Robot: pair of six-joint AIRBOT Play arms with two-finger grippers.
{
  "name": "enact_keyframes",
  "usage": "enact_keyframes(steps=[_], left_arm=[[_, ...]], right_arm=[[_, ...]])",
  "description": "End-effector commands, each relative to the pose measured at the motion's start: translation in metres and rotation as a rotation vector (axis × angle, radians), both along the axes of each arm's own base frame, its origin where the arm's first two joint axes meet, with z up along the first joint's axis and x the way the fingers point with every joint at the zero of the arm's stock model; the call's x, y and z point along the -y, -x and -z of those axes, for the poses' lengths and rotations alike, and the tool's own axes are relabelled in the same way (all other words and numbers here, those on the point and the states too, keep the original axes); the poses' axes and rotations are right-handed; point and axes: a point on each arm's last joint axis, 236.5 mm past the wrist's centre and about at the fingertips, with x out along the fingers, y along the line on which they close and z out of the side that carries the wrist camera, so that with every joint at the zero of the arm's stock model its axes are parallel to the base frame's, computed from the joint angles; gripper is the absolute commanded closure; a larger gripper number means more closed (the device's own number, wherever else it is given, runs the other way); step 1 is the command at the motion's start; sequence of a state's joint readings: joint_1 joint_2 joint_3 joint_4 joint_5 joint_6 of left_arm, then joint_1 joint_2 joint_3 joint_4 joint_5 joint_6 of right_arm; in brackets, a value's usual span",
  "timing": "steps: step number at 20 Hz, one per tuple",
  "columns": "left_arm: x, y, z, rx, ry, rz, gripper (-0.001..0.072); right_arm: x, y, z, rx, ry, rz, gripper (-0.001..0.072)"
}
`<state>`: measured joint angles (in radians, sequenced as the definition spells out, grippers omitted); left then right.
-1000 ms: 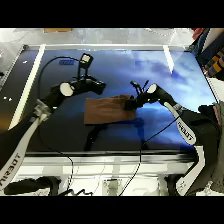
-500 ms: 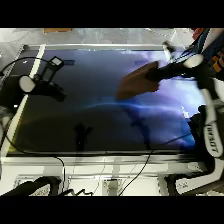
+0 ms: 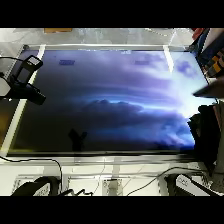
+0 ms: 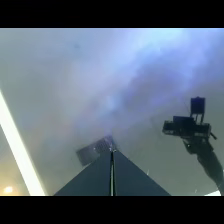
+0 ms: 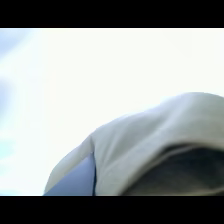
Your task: Fold the clothes and pants, and hang the long-sleeved shirts on hangers.
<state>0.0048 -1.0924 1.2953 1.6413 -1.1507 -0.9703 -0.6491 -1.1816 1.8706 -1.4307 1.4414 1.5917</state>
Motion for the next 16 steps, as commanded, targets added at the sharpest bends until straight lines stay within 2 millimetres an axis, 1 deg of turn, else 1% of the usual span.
enact_keyframes(steps=[1, 2, 4, 5, 6, 7, 8, 9, 10, 11, 15, 16], left_arm=[[-0.003, 0.002, -0.002, 0.001, -0.005, -0.007, 0.0690], [-0.003, 0.002, -0.002, 0.001, -0.005, -0.007, 0.0690], [-0.003, 0.002, -0.002, 0.001, -0.006, -0.007, 0.0690], [-0.003, 0.002, -0.002, 0.001, -0.006, -0.007, 0.0690], [-0.003, 0.002, -0.002, 0.001, -0.006, -0.007, 0.0690], [-0.003, 0.002, -0.002, 0.001, -0.006, -0.007, 0.0690], [-0.003, 0.002, -0.002, 0.001, -0.006, -0.007, 0.0690], [-0.003, 0.002, -0.002, 0.001, -0.006, -0.007, 0.0690], [-0.003, 0.002, -0.002, 0.001, -0.006, -0.007, 0.0690], [-0.003, 0.002, -0.002, 0.001, -0.006, -0.007, 0.0690], [-0.003, 0.002, -0.002, 0.001, -0.006, -0.007, 0.0690], [-0.003, 0.002, -0.002, 0.001, -0.006, -0.007, 0.0690]], right_arm=[[0.062, 0.124, 0.005, -0.114, -0.048, 0.440, 0.0699], [0.066, 0.149, 0.018, -0.160, -0.113, 0.520, 0.0700], [0.064, 0.184, 0.038, -0.233, -0.223, 0.632, 0.0699], [0.059, 0.197, 0.048, -0.272, -0.268, 0.660, 0.0699], [0.060, 0.202, 0.052, -0.284, -0.283, 0.676, 0.0699], [0.061, 0.204, 0.054, -0.288, -0.288, 0.685, 0.0664], [0.062, 0.204, 0.054, -0.286, -0.287, 0.686, 0.0490], [0.063, 0.203, 0.053, -0.279, -0.281, 0.685, 0.0232], [0.067, 0.201, 0.051, -0.264, -0.268, 0.683, -0.0008], [0.070, 0.200, 0.050, -0.256, -0.258, 0.685, 0.0005], [0.082, 0.193, 0.042, -0.206, -0.212, 0.683, 0.0011], [0.084, 0.191, 0.041, -0.195, -0.204, 0.682, 0.0028]])
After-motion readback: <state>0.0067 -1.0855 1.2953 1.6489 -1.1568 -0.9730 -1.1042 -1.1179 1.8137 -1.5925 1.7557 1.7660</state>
